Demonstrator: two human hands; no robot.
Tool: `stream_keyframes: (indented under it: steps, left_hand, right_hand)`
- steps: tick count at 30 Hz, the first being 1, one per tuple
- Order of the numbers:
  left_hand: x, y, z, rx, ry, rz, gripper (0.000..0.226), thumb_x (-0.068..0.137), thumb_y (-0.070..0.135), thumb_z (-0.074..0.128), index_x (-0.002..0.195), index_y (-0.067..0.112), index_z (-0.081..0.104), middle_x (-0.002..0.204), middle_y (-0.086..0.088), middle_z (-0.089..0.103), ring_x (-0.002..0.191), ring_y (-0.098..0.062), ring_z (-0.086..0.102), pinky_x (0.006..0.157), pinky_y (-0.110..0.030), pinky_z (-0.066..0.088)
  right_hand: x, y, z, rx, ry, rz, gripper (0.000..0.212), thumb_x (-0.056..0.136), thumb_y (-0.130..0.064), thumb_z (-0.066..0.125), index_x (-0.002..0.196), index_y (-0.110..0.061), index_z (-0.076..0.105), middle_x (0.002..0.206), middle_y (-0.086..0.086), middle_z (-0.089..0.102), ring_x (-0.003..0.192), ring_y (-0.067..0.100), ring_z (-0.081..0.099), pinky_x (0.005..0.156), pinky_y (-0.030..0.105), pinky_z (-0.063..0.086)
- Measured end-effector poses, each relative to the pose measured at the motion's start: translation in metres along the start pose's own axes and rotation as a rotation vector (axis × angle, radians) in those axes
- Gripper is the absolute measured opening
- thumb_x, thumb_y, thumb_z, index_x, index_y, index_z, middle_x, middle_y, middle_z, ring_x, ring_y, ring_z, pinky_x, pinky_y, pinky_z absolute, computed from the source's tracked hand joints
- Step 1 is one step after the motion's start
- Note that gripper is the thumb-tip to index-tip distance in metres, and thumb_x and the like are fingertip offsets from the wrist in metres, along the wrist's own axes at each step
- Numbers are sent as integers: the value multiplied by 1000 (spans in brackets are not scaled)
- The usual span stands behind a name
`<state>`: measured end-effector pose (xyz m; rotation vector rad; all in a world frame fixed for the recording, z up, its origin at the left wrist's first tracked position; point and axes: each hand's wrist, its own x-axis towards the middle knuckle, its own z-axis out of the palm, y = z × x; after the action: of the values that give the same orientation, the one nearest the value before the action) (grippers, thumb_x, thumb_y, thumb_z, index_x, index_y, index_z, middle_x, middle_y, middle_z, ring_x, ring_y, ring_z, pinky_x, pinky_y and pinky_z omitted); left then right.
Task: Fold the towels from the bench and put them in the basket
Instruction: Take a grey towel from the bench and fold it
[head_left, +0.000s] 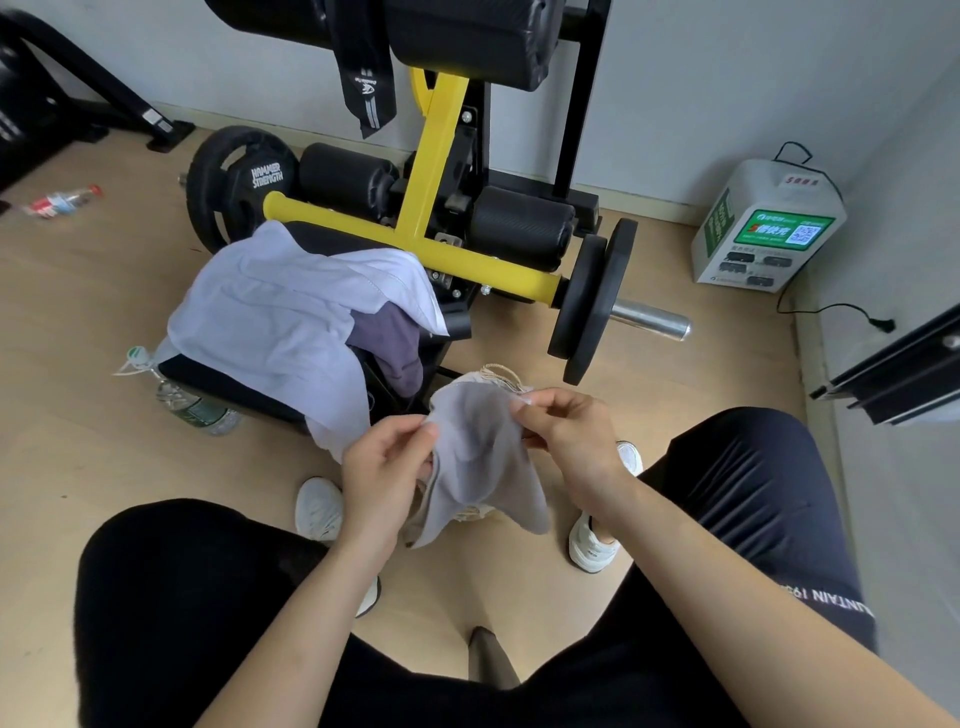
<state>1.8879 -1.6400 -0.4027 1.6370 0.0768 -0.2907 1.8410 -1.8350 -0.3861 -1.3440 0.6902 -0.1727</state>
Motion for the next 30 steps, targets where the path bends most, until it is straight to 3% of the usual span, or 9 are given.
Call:
stream_keyframes:
  steps: [5,8,14,17,20,24,27,30]
  left_hand:
    - [-8,-3,9,82,-103,68,21,91,14,76,92,35,79,91,2,81,88,-20,77,88,-53,61]
    - [-9,-4,12,107,-126,99,19,91,13,76,101,28,80,94,3,81,90,-20,78,88,-54,61]
    - [-11,0,12,110,-161,155,23,86,7,79,107,16,80,97,2,81,95,-18,77,90,-47,61]
    - [-10,1,12,142,-153,165,26,78,7,86,100,19,77,90,2,80,88,-18,77,84,-43,63]
    - [-5,-3,6,231,-101,251,15,84,14,82,95,23,75,87,8,77,84,-13,74,80,-41,62]
    - [0,0,-9,281,-216,315,15,86,30,74,97,20,74,91,8,76,89,-17,72,81,-34,57]
    - [2,4,-22,326,-306,333,23,85,37,69,99,19,74,96,7,76,95,-16,71,83,-35,59]
    - [4,5,-29,310,-316,331,18,87,35,69,98,21,73,95,4,75,94,-16,70,84,-36,59]
  right_hand:
    - [-10,8,11,-47,-136,-87,7,87,-4,74,85,2,74,65,4,65,62,14,58,64,25,52]
    - [-15,13,14,-128,-188,-142,4,86,-4,75,85,-7,77,68,-3,71,62,7,62,66,21,51]
    - [-20,15,17,-106,-297,-110,39,86,17,55,100,-12,76,89,3,78,88,15,73,84,26,56]
    - [-19,19,17,-140,-321,-106,41,86,17,51,109,-7,75,94,4,78,91,13,73,85,25,55]
    - [-16,19,13,-260,-353,-216,39,85,14,55,106,-10,77,99,9,75,87,11,67,82,23,53]
    - [2,9,1,-461,-295,-411,36,80,6,65,109,-12,74,108,9,66,92,16,61,82,24,49]
    - [13,2,-6,-683,-381,-465,46,73,-1,66,116,-18,70,120,3,54,111,12,48,99,25,39]
    - [20,4,-9,-897,-449,-452,38,73,-3,73,106,-21,73,120,-6,49,108,7,36,106,36,31]
